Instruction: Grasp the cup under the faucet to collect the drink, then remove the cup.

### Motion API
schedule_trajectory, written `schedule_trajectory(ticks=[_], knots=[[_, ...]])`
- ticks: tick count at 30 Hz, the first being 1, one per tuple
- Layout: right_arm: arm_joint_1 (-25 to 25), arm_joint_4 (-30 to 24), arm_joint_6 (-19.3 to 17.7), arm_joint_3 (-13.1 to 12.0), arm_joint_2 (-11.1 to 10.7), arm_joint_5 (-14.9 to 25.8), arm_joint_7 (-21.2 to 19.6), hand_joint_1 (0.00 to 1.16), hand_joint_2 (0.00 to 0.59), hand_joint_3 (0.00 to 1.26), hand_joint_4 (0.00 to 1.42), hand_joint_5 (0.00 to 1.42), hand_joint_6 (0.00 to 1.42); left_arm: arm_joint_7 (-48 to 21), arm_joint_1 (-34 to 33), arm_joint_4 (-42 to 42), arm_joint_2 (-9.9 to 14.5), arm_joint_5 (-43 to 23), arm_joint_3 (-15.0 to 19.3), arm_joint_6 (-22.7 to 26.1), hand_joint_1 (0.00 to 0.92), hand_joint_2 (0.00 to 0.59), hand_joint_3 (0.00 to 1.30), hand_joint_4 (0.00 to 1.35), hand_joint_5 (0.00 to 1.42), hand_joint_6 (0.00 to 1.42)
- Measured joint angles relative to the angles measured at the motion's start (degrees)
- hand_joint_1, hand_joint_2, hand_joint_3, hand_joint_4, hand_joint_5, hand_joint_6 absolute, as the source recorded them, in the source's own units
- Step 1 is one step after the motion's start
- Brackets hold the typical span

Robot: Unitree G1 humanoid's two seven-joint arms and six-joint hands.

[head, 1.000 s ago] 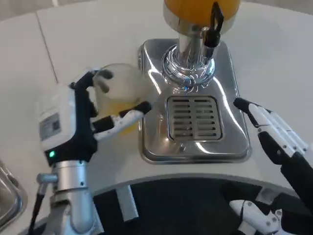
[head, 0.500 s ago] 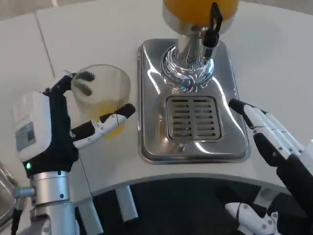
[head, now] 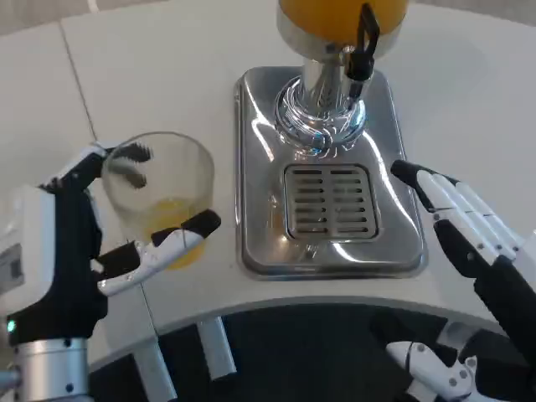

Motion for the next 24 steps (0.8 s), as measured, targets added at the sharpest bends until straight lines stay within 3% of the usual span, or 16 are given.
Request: schedule_trajectory(ticks=[6, 11, 19, 22, 24], knots=[[0.0, 0.0, -1.6, -0.3, -0.6, -0.6, 0.0, 0.42, 0.406, 0.00, 0.00, 0.00, 0.09, -2.5, 5.1, -6.7, -0.2, -1.1, 2.0, -1.6, 0.726, 0.000, 1.10, 1.24, 1.42, 1.42], [0.2, 0.0, -5.3, -1.3, -1.6, -1.9, -0.1, 0.38, 0.427, 0.00, 0.00, 0.00, 0.02, -4.9, 9.3, -11.5, -1.0, -2.0, 2.6, -2.6, 0.726, 0.000, 1.10, 1.24, 1.42, 1.42], [4.4, 0.7, -15.0, -5.8, -4.6, -2.4, -0.7, 0.29, 0.454, 0.00, 0.00, 0.00, 0.00, -8.8, 15.8, -18.8, -3.2, -2.8, 3.1, -4.9, 0.725, 0.000, 1.10, 1.24, 1.42, 1.42], [6.3, 1.3, -18.4, -7.4, -4.9, -0.8, -0.9, 0.17, 0.515, 0.00, 0.00, 0.00, 0.00, -10.2, 17.8, -21.3, -4.2, -4.4, 3.5, -5.5, 0.725, 0.000, 1.10, 1.24, 1.42, 1.42], [7.8, 2.2, -21.3, -8.9, -5.1, 0.4, -1.5, 0.16, 0.520, 0.00, 0.00, 0.00, 0.00, -11.0, 19.1, -23.3, -4.8, -4.9, 3.8, -5.9, 0.725, 0.000, 1.10, 1.24, 1.42, 1.42]])
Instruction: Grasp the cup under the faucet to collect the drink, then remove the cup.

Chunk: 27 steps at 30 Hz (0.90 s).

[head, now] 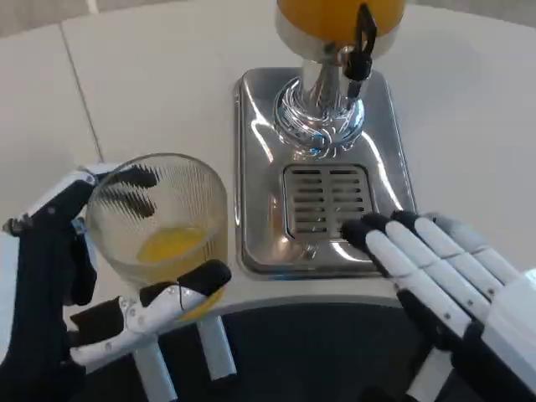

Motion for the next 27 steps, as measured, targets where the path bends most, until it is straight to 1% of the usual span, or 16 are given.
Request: schedule_trajectory(ticks=[1, 2, 3, 4, 7, 9, 10, 11, 16, 24, 27], knots=[[0.7, 0.4, -1.7, -0.8, 0.0, 0.4, -0.4, 0.14, 0.537, 0.00, 0.00, 0.00, 0.00, -0.3, 0.6, -0.8, -0.2, -0.2, 0.3, -0.5, 0.725, 0.000, 1.10, 1.24, 1.42, 1.42], [1.1, 0.6, -2.8, -1.3, -0.1, 0.6, -0.6, 0.14, 0.539, 0.00, 0.00, 0.00, 0.00, -0.6, 0.8, -1.1, -0.3, -0.2, 0.4, -0.8, 0.725, 0.000, 1.10, 1.24, 1.42, 1.42], [1.6, 1.0, -4.7, -2.2, -0.1, 0.8, -1.0, 0.12, 0.555, 0.00, 0.00, 0.00, 0.00, -1.0, 1.3, -1.6, -0.5, -0.4, 0.5, -1.2, 0.725, 0.000, 1.10, 1.25, 1.42, 1.42], [2.1, 1.5, -6.4, -2.9, -0.1, 1.1, -1.4, 0.11, 0.557, 0.00, 0.00, 0.00, 0.00, -1.5, 1.9, -1.8, -0.6, -1.0, 0.4, -1.8, 0.725, 0.000, 1.10, 1.24, 1.42, 1.42], [2.2, 3.0, -8.7, -3.4, -0.3, 1.4, -1.5, 0.10, 0.558, 0.00, 0.00, 0.00, 0.00, -2.8, 3.3, -1.9, -0.7, -1.3, 0.4, -3.3, 0.725, 0.000, 1.10, 1.24, 1.42, 1.42], [1.7, 3.8, -9.2, -3.4, -0.3, 1.4, -1.5, 0.10, 0.559, 0.00, 0.00, 0.00, 0.00, -3.3, 4.0, -1.9, -0.7, -1.3, 0.4, -4.6, 0.725, 0.000, 1.10, 1.25, 1.42, 1.42], [1.4, 4.2, -9.4, -3.3, -0.3, 1.3, -1.5, 0.09, 0.574, 0.00, 0.00, 0.00, 0.00, -3.5, 4.3, -1.9, -0.7, -1.3, 0.4, -5.1, 0.725, 0.000, 1.10, 1.24, 1.42, 1.42], [1.1, 4.6, -9.4, -3.0, -0.1, 0.9, -1.5, 0.08, 0.576, 0.00, 0.00, 0.00, 0.00, -3.9, 4.8, -1.9, -0.7, -1.3, 0.4, -5.8, 0.725, 0.000, 1.10, 1.24, 1.42, 1.42], [0.0, 4.8, -9.4, -1.8, 0.5, 0.0, -1.5, 0.08, 0.574, 0.00, 0.00, 0.00, 0.00, -5.1, 5.4, -1.9, -1.0, -1.1, 0.1, -7.4, 0.725, 0.000, 1.10, 1.24, 1.42, 1.42], [-0.2, 4.8, -8.3, -1.0, 1.6, -1.0, -1.5, 0.07, 0.572, 0.00, 0.00, 0.00, 0.00, -7.2, 6.0, -1.9, -1.7, 0.9, -2.5, -10.0, 0.725, 0.000, 1.10, 1.24, 1.42, 1.42], [-0.1, 4.5, -7.6, -0.1, 1.9, -1.6, -1.3, 0.07, 0.572, 0.00, 0.00, 0.00, 0.00, -7.6, 6.0, -1.9, -1.8, 0.9, -3.4, -10.9, 0.725, 0.000, 1.10, 1.24, 1.42, 1.42]])
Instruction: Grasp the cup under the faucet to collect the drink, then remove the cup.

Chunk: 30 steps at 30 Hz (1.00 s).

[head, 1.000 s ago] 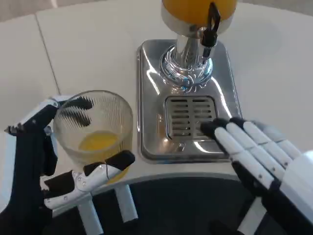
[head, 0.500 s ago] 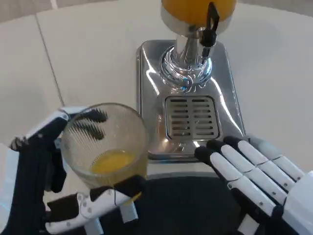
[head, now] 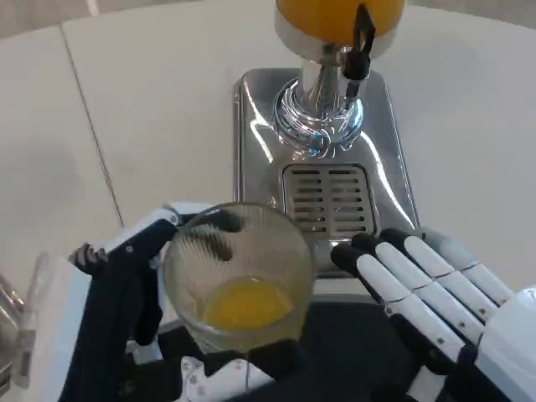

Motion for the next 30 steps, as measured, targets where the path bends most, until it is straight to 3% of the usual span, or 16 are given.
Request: schedule_trajectory(ticks=[11, 22, 30], knots=[[0.3, -1.5, 2.0, 2.2, 1.2, -1.3, 0.2, 0.07, 0.571, 0.00, 0.00, 0.00, 0.00, -2.0, -1.6, 0.1, -0.1, 0.3, -1.7, -0.4, 0.720, 0.000, 1.10, 1.25, 1.42, 1.42], [0.5, -1.5, 2.8, 2.1, 2.3, -2.0, 0.1, 0.07, 0.571, 0.00, 0.00, 0.00, 0.00, -2.4, -2.6, 0.3, -0.8, 1.0, -2.3, -0.3, 0.718, 0.000, 1.10, 1.25, 1.42, 1.42], [-0.2, -2.2, 5.7, 2.2, 2.5, -2.2, 0.2, 0.07, 0.571, 0.00, 0.00, 0.00, 0.00, -2.4, -3.2, 0.4, -1.1, 2.1, -2.6, -0.3, 0.717, 0.000, 1.10, 1.25, 1.42, 1.42]])
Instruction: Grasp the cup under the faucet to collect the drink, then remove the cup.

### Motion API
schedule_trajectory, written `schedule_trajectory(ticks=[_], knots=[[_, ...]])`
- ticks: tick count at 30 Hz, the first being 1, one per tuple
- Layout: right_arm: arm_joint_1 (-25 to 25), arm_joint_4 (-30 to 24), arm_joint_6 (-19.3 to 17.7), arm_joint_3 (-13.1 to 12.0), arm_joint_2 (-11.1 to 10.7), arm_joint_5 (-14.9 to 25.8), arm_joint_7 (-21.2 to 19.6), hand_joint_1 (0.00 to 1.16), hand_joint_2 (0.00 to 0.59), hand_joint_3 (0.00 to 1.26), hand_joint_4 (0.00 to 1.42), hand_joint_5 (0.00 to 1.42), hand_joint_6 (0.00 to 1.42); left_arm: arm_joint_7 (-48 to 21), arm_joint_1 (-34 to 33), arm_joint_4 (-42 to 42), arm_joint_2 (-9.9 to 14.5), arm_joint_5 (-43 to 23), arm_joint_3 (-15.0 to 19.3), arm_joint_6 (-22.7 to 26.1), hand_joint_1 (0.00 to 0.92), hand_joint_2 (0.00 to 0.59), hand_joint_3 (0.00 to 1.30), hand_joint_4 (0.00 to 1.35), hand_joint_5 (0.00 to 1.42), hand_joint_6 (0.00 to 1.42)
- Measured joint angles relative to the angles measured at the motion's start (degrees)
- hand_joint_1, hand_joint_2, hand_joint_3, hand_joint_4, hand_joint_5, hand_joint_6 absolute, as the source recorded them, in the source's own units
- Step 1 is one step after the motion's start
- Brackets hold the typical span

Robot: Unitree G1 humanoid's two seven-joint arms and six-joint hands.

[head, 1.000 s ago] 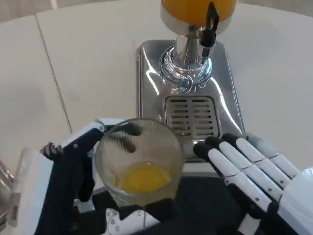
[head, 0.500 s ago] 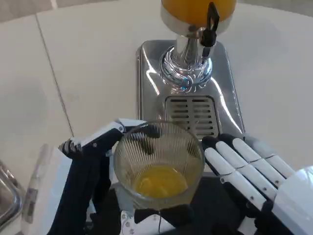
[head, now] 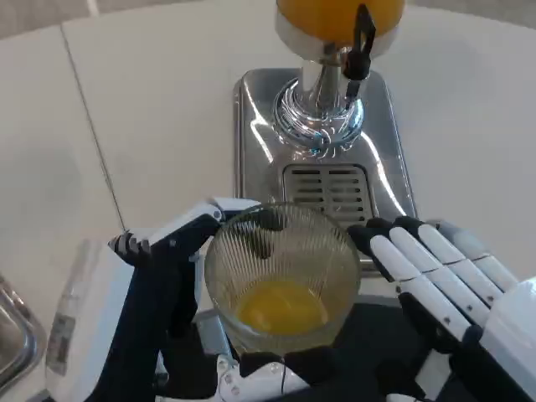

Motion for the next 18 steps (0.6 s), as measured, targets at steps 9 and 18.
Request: schedule_trajectory(ticks=[9, 18], knots=[[-0.5, -0.6, 2.0, 0.7, 0.0, -0.5, 0.4, 0.07, 0.571, 0.00, 0.00, 0.00, 0.00, -0.4, 0.0, 0.0, -0.1, -0.1, 0.0, 0.1, 0.713, 0.000, 1.09, 1.25, 1.42, 1.42], [-0.6, -1.3, 2.4, 0.8, -0.3, -0.6, 0.8, 0.07, 0.571, 0.00, 0.00, 0.00, 0.00, -0.4, 0.0, 0.0, -0.8, -0.1, 0.0, 0.5, 0.711, 0.000, 1.10, 1.25, 1.42, 1.42]])
